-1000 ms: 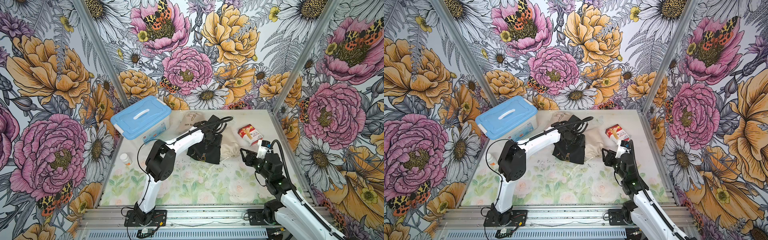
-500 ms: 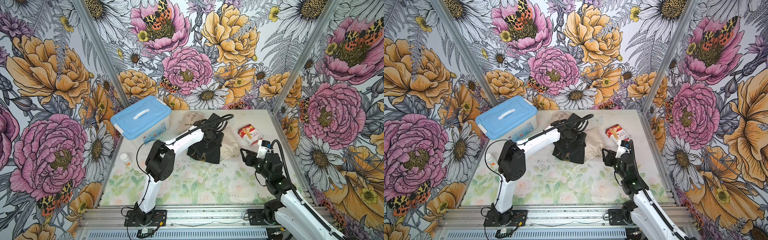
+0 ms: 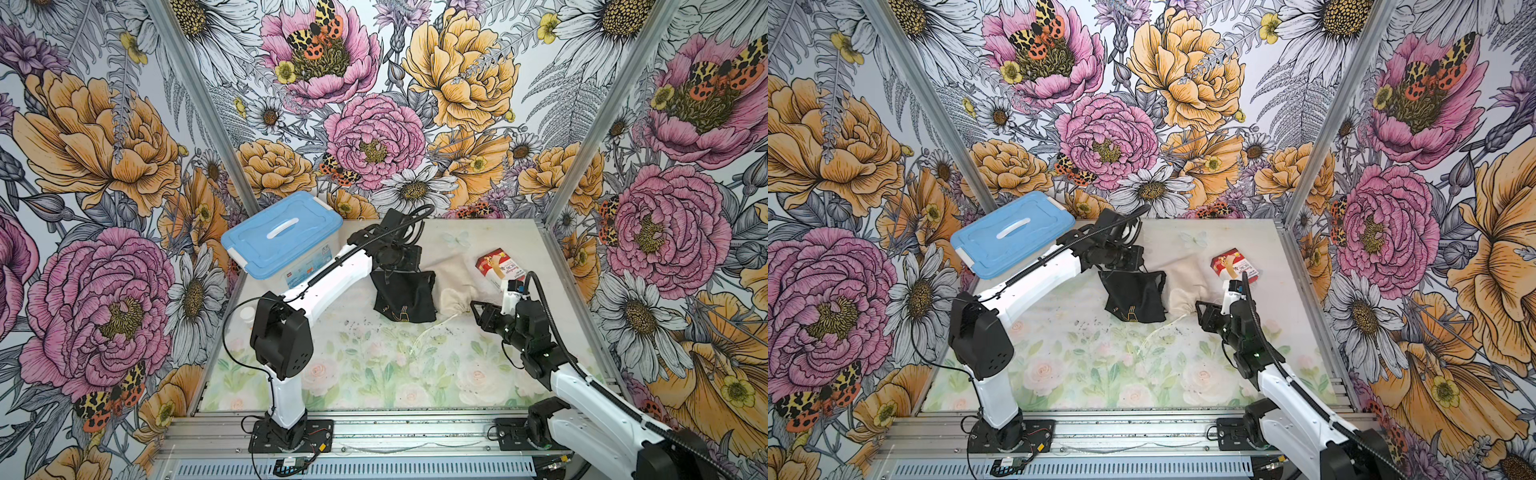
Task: Pack away hair dryers
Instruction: Pull the drawstrings on both sides of the drawstring bag.
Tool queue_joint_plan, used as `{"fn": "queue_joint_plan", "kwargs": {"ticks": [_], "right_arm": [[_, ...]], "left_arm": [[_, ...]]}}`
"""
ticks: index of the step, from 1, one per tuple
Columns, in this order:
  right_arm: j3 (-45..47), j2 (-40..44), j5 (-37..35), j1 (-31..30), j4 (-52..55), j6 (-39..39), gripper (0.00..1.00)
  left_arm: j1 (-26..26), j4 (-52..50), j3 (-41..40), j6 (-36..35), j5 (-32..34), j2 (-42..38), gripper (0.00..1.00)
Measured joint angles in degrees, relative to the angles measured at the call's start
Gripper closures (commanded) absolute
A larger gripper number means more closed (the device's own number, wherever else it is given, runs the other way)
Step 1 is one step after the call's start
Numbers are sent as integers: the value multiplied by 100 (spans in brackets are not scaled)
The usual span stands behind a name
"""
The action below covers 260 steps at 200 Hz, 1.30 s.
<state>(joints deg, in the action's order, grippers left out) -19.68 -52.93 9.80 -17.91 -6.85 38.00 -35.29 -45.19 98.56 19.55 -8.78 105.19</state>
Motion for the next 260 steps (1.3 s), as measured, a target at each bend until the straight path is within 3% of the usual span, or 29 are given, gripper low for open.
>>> {"fn": "queue_joint_plan", "kwargs": {"ticks": [70,125,183,260], "right_arm": [[-761,-1196,-341,-1137,-553,-188,50],[-979,-1757,-704,-1738,-638,-210,50],[-1209,-2566,-824,-1882,-992,-160,50],[-1209,-2898,-601,-1893,-1325,-208,51]], "left_arm": [[800,328,-1626,70,-85,-1235,100],[1519,901,-2702,330,-470,-1460,100],[1823,1268,-3077,564,-745,-1471,100],[2000,1443,-3075,743,-763,-1438,100]]}}
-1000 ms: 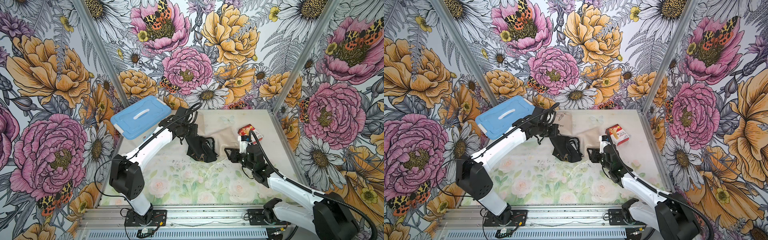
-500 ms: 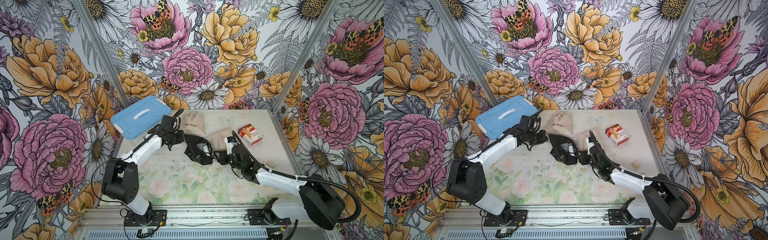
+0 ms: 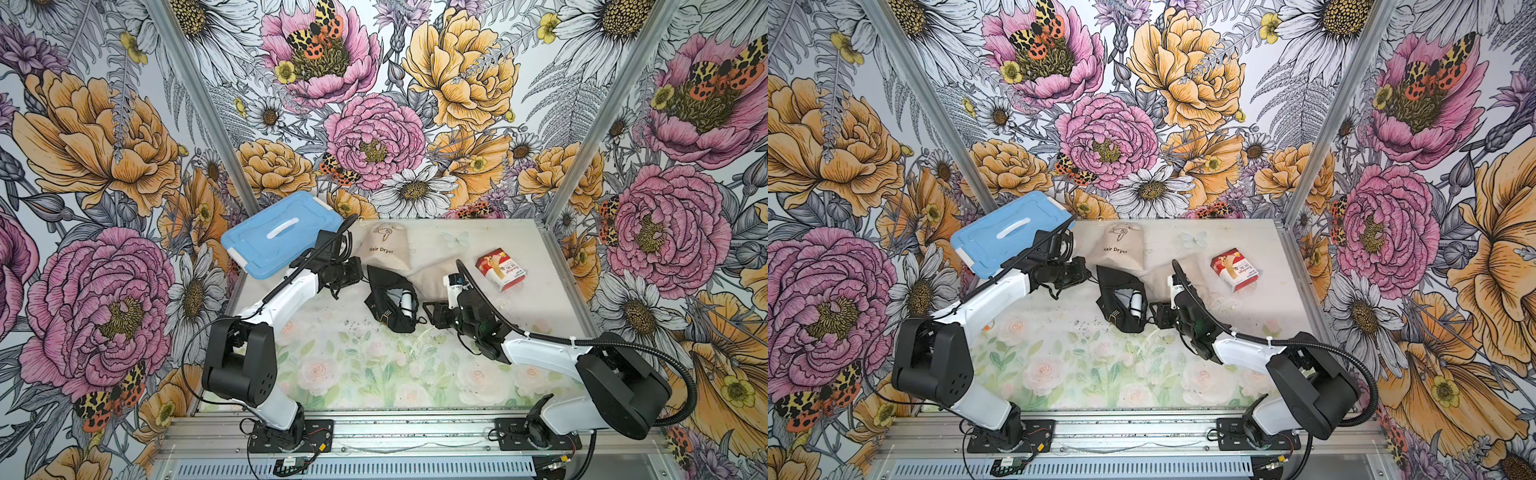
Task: Pack away hair dryers
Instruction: Pull the drawstrings on both sides of the drawstring bag.
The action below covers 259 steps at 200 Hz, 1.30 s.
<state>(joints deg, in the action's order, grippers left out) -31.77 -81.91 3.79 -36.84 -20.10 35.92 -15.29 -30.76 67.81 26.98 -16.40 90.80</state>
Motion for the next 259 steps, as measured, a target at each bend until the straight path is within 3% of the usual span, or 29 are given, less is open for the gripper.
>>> {"fn": "queue_joint_plan", "kwargs": {"ticks": [96,212,259], "right_arm": [[323,-649,918,0,-291,-800,54],[538,-680,330,-120,-844,-2450,55],[461,-1172,358,-247,-1126,-2857,57]], "left_arm": [[20,22,15,15,-26,232,100],[269,20,133,37,-354,332,100],[313,20,179,81,-485,348,100]]}}
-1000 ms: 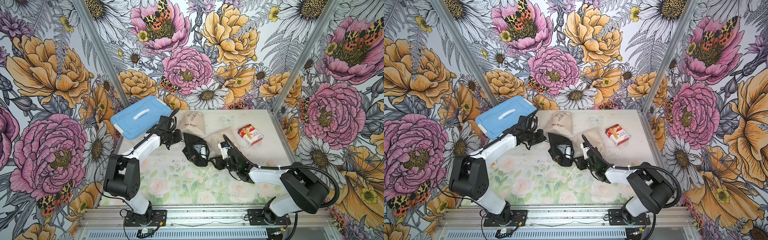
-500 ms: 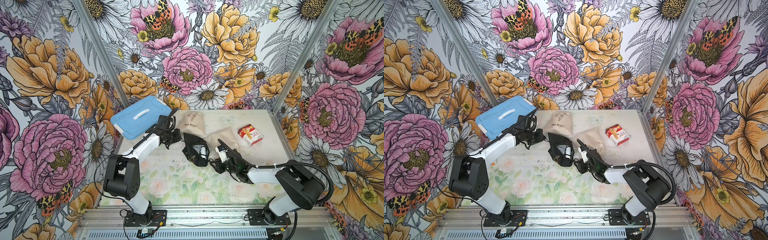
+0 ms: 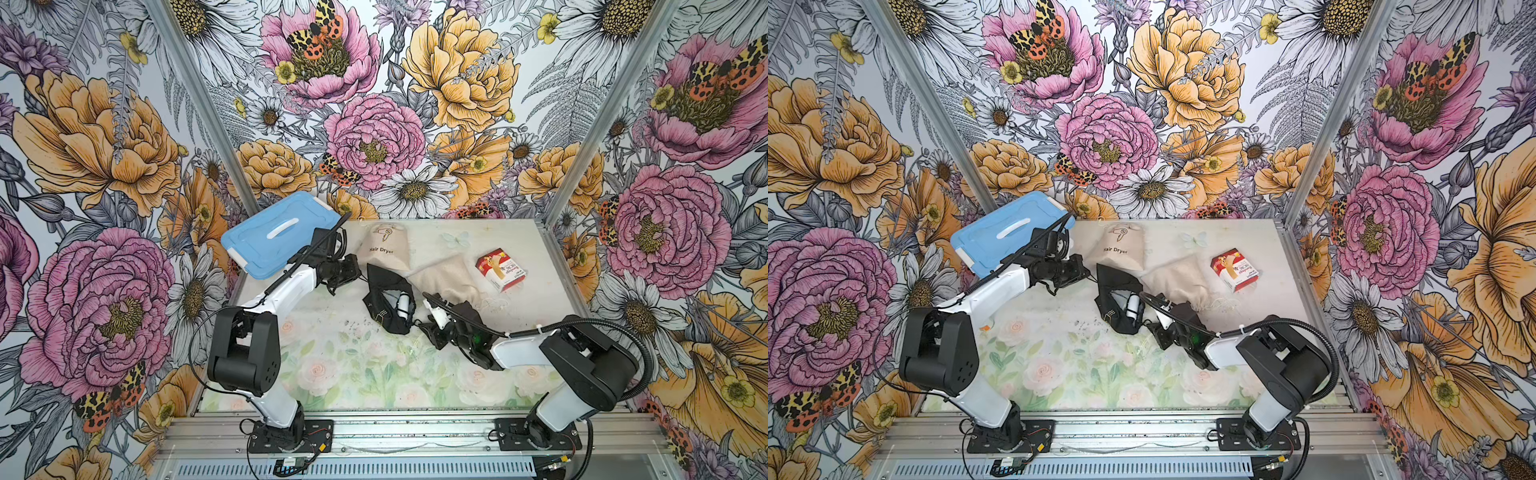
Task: Pack away hair dryers
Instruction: Pull the drawstrings on both sides of the drawstring bag.
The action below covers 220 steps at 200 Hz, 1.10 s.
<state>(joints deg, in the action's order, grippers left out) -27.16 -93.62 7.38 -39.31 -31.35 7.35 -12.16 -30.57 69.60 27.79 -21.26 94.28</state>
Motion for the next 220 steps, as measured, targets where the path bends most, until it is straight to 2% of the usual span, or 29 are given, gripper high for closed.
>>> {"fn": "queue_joint_plan", "kwargs": {"ticks": [82,103,145,157,192,220], "right_arm": [[-422,-636,-83,-177,-63,-393,58],[-581,-824,-122,-177,-72,-470,63],[-686,-973,-101,-186,-192,-520,94],[-691,-975,-98,-197,-203,-544,100],[-669,-863,-166,-203,-116,-529,100],[-621,-249,-238,-203,210,-481,100]], "left_arm": [[42,0,90,39,-131,79,100],[42,0,90,39,-138,79,100],[42,0,90,39,-140,79,100],[42,0,90,39,-140,79,100],[42,0,96,39,-157,79,100],[42,-13,293,81,-160,74,100]]}}
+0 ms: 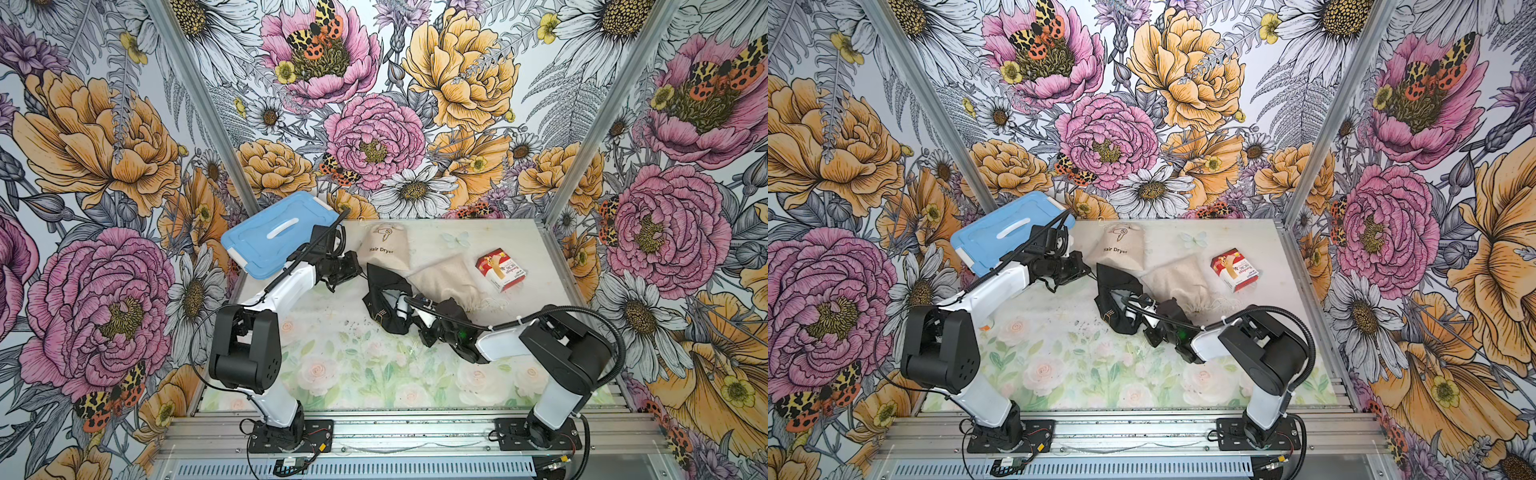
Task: Pack away hair dryers
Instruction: Pull the drawstrings on both sides of the drawstring bag.
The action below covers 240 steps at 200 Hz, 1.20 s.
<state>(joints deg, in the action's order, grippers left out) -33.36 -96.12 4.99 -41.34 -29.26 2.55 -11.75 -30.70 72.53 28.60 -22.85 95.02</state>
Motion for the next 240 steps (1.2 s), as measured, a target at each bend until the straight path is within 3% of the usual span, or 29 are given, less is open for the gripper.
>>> {"fn": "queue_joint_plan", "kwargs": {"ticks": [70,162,240], "right_arm": [[-7,2041,-155,299,1235,350,100],[-691,3314,-503,942,2771,734,100],[-979,3762,-699,1475,3611,1169,100]], "left_arm": [[-83,-273,1137,-4,7,-234,100],[-221,-1303,2330,-297,286,-809,100],[579,-1856,2332,-479,223,-1731,100]]}}
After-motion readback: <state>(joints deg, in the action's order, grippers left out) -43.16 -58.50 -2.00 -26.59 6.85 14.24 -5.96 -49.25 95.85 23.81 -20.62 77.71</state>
